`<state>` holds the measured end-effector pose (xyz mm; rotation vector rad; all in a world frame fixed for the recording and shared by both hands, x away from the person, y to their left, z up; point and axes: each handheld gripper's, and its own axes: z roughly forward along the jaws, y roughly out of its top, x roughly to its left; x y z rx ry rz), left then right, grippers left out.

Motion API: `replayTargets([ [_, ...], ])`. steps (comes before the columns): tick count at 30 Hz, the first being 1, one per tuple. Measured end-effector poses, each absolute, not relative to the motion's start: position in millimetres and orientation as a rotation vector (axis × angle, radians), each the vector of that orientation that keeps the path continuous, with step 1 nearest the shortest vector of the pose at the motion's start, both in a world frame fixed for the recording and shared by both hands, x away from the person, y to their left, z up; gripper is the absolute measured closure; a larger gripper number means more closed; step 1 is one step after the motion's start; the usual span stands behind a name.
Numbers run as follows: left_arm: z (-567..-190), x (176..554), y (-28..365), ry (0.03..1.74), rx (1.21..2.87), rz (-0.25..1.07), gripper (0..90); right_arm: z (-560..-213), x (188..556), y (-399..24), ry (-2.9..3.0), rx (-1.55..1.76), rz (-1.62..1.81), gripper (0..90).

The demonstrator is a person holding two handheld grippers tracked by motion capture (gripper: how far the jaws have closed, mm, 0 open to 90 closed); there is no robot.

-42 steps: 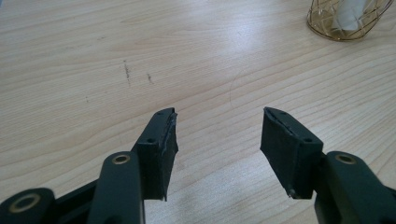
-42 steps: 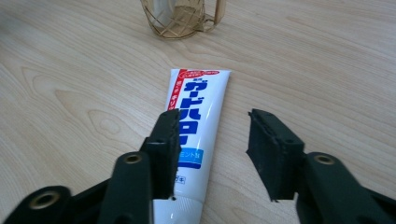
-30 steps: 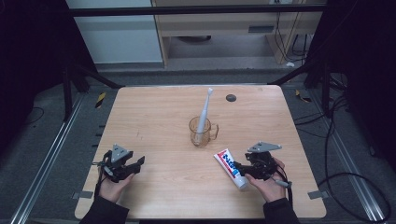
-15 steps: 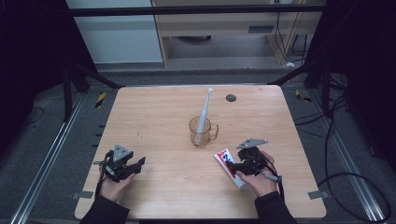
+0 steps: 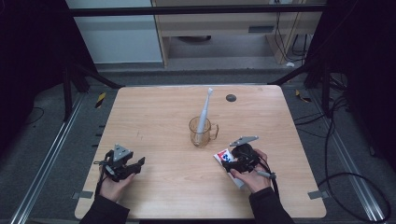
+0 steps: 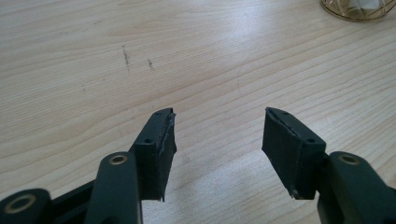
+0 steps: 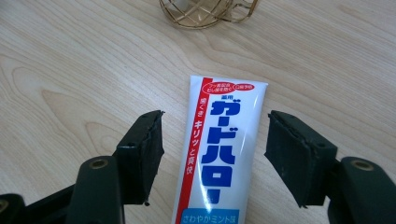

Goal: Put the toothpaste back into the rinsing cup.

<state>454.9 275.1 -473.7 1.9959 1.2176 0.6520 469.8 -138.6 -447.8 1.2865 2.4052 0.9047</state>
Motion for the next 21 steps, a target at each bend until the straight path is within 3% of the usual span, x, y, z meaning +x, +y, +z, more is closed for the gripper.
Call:
replayTargets([
  [21,-475.0,455.1,275.0,1.216,2.009,0.659,43.1,-464.5,479.4,-132.9,2.445,1.316,0.813,35.5],
])
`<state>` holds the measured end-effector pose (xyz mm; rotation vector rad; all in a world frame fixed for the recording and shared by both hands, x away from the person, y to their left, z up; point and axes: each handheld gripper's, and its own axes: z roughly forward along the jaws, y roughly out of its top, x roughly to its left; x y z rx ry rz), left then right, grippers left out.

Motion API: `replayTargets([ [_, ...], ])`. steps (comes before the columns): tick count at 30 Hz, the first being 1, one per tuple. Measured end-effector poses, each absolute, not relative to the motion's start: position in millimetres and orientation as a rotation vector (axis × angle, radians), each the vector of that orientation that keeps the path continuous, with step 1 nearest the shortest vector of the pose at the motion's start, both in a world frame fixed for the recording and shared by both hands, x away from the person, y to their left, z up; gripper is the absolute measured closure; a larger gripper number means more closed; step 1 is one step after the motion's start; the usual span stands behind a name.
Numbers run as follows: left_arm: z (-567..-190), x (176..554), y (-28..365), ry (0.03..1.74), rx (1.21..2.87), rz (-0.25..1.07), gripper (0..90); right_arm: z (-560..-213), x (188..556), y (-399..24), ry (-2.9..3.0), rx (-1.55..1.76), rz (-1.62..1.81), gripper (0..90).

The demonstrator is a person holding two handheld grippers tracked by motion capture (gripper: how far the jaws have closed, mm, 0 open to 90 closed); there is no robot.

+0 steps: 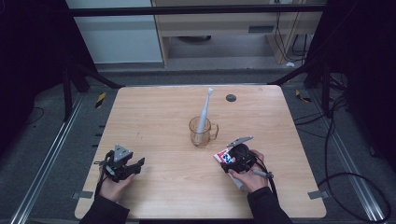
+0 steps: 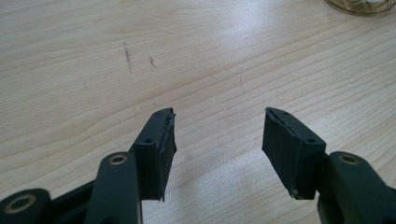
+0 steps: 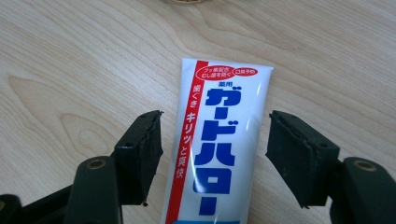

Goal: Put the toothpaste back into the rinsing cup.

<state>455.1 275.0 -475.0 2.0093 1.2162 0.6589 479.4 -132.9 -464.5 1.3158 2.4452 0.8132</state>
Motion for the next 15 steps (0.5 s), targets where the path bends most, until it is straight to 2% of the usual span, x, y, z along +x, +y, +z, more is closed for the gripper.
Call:
replayTargets([
  [15,-475.2,455.8,276.1,1.219,2.012,0.658,43.1,-475.7,490.7,-123.3,2.457,1.321,0.749,36.2],
])
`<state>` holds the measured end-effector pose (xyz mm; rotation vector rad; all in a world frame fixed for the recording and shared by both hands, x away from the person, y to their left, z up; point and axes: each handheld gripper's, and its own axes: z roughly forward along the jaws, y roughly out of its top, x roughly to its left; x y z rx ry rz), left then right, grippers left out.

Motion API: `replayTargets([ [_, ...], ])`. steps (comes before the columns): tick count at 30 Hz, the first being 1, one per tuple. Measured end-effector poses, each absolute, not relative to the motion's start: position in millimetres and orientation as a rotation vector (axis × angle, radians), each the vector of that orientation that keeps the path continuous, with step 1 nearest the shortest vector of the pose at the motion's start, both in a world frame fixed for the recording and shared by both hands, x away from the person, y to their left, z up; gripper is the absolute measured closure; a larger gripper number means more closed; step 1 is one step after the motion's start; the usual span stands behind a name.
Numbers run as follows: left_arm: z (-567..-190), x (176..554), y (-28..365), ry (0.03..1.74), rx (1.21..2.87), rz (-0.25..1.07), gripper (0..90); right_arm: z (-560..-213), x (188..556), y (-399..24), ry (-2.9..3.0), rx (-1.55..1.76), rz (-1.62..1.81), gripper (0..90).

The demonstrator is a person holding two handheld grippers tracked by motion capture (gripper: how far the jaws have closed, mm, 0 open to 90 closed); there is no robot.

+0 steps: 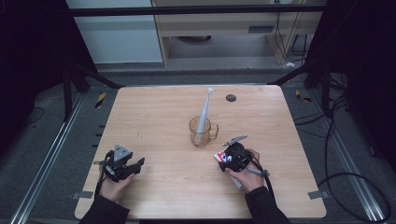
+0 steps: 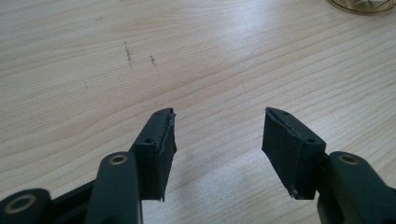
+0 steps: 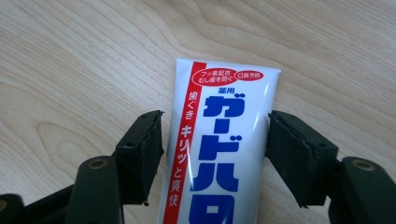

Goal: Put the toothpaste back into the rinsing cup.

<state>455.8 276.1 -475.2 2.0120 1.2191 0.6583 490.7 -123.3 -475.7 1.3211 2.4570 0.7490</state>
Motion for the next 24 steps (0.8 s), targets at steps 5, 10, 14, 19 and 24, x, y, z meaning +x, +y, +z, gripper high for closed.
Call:
replayTargets([
  [5,-475.3,456.1,276.1,1.22,2.012,0.658,43.2,-479.5,492.7,-123.2,2.465,1.338,0.725,36.4],
  [10,-474.7,455.8,276.0,1.218,2.007,0.66,43.3,-481.9,494.6,-123.5,2.472,1.354,0.719,36.1],
  [14,-475.5,456.2,275.4,1.218,2.012,0.657,43.3,-482.9,494.9,-121.6,2.471,1.351,0.701,35.9],
  [19,-475.4,456.3,275.5,1.219,2.01,0.656,43.3,-482.4,495.1,-118.3,2.461,1.354,0.664,37.0],
  [24,-475.1,455.9,275.4,1.216,2.011,0.656,43.3,-480.7,494.7,-116.1,2.46,1.375,0.64,40.9],
])
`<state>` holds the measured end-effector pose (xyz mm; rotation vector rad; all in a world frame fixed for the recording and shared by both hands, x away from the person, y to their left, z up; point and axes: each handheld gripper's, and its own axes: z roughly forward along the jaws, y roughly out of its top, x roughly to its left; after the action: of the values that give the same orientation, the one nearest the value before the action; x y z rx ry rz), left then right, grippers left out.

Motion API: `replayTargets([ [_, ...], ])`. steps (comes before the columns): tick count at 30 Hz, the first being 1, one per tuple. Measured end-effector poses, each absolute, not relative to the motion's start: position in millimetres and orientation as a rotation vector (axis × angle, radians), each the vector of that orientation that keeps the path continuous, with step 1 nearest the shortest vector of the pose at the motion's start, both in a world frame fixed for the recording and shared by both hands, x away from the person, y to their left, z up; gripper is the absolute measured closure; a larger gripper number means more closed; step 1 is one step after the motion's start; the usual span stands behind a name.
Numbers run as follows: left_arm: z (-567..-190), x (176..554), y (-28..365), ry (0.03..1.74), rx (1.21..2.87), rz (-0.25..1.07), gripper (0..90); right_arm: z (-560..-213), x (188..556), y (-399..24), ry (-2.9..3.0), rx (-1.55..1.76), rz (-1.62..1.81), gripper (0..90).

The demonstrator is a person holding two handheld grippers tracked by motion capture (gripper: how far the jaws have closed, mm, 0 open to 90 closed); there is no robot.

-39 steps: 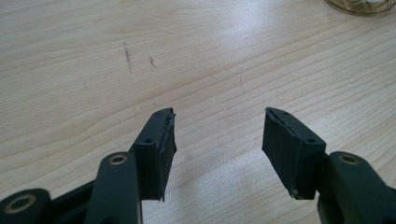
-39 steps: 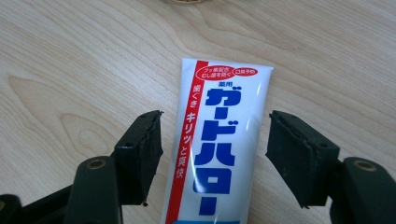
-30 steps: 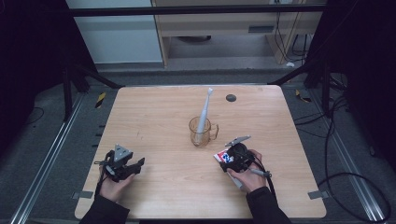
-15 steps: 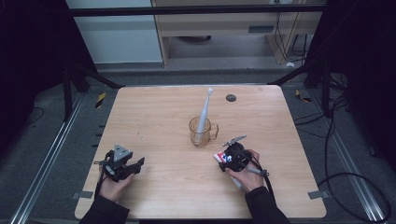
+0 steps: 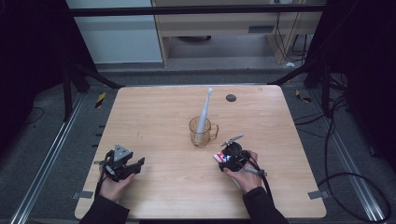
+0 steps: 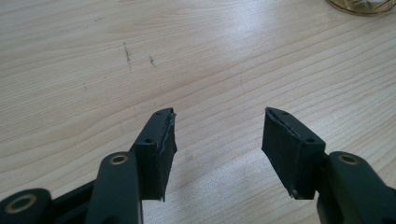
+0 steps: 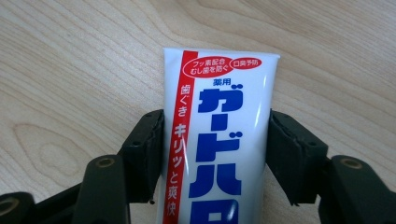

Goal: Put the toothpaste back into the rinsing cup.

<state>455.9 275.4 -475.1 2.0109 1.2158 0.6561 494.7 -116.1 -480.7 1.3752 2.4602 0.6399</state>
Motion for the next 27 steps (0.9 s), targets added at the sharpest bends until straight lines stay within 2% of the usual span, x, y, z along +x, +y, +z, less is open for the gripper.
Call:
replayTargets([
  [4,-474.6,456.0,275.6,1.217,2.006,0.658,43.3,-479.3,495.1,-115.7,2.463,1.394,0.634,45.4],
  [13,-474.6,456.2,275.7,1.216,2.006,0.657,43.4,-469.7,492.0,-119.6,2.452,1.418,0.655,65.5],
  [27,-474.4,455.8,275.0,1.219,2.006,0.656,43.8,-446.4,481.0,-129.6,2.429,1.395,0.801,69.8],
])
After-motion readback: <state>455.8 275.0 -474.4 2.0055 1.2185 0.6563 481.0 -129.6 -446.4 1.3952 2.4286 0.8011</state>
